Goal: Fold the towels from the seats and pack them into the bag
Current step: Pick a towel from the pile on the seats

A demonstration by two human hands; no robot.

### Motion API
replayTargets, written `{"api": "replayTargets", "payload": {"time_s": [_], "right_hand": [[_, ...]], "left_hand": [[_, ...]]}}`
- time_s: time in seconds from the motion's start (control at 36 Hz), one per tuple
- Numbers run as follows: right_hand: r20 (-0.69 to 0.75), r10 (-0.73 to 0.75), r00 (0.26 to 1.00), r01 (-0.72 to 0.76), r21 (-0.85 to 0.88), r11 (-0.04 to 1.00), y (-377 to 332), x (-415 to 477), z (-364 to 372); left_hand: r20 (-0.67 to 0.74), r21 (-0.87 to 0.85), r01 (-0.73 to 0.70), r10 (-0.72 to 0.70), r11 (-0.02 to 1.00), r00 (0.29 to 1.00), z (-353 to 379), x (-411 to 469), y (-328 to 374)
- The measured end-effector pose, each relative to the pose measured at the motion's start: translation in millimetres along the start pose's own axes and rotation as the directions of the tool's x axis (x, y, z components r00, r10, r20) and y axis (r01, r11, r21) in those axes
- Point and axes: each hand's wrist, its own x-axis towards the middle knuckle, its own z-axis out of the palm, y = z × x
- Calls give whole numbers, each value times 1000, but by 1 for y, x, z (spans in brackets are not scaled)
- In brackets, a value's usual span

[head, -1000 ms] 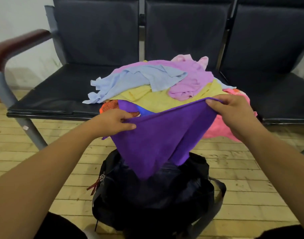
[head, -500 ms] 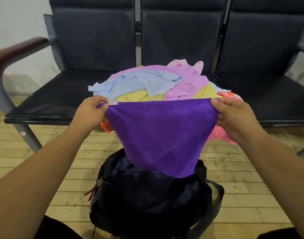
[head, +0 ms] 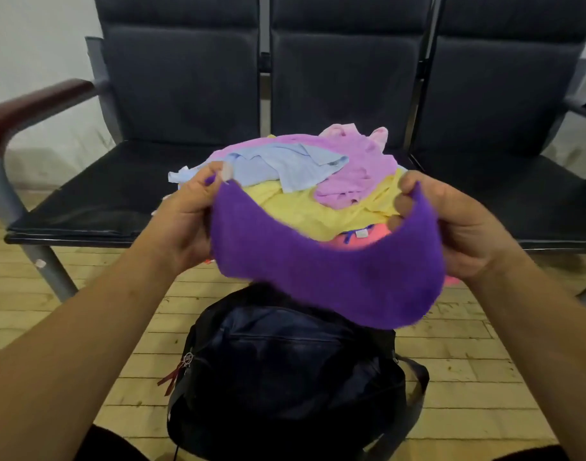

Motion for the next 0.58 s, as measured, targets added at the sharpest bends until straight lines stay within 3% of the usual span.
{"api": "replayTargets", "payload": {"time_s": [0.06,0.17,0.33,0.58], "right_hand": [[-112,-61,992,41,-170,985,10,10,11],[-234,-145,961,75,-286,955,38,34,24],[-254,-214,943,91,-421,902,57,51,28],[-282,-212,936,82,-410,909,60,55,25]], "left_hand": [[6,66,14,-15,998,1000,12,2,-10],[28,228,-1,-6,974,1000,35,7,-38],[31,161,-24,20,987,999,45,14,-56],[32,195,-10,4,981,999,44,19,-51]]}}
